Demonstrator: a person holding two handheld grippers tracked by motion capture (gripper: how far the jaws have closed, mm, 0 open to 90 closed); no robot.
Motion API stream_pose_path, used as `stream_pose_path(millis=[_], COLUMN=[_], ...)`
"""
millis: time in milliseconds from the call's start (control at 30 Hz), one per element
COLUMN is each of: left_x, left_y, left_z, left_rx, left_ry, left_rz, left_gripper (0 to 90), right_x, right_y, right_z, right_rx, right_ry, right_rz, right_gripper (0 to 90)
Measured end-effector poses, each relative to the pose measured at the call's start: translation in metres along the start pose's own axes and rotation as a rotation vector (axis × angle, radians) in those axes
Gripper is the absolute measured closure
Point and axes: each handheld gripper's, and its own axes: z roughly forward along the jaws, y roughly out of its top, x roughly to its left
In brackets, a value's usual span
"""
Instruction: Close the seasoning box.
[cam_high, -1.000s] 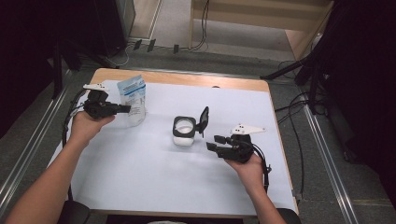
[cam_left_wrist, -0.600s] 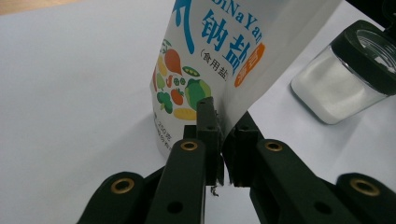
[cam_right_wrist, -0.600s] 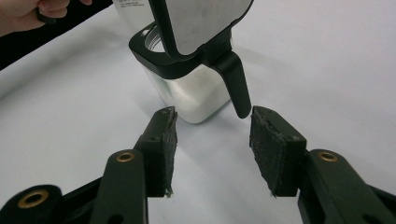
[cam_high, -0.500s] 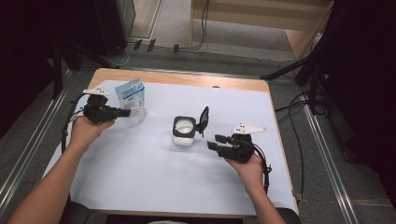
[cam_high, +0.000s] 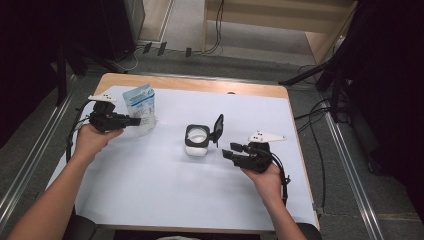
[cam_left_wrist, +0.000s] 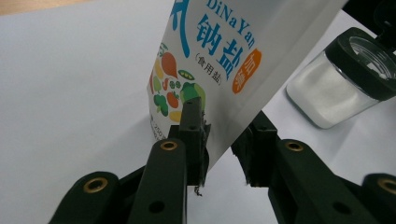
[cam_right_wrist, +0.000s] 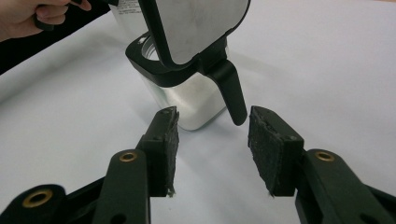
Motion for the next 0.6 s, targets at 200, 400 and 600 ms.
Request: stream_pose_path(millis=[200, 400, 600], left_x=[-0.002, -0.004, -0.007], left_y=[0.0, 0.001, -0.002], left_z=[0.001, -0.003, -0.013], left_rx=[0.01, 0.028, 0.03], left_ry=[0.003, 0.014, 0.031], left_rz=[0.011, 0.018, 0.024], left_gripper=[57.1, 48.1, 45.4], right_x=[-0.004, -0.01, -0.019], right_y=[0.004, 0.012, 0.028], right_z=[-0.001, -0.003, 0.0], right_rx=[0.002, -0.026, -0.044], right_ry=[-0.006, -0.014, -0.005], right_rz=[0.016, 0.033, 0.057], right_gripper=[59.5, 78.1, 90.0])
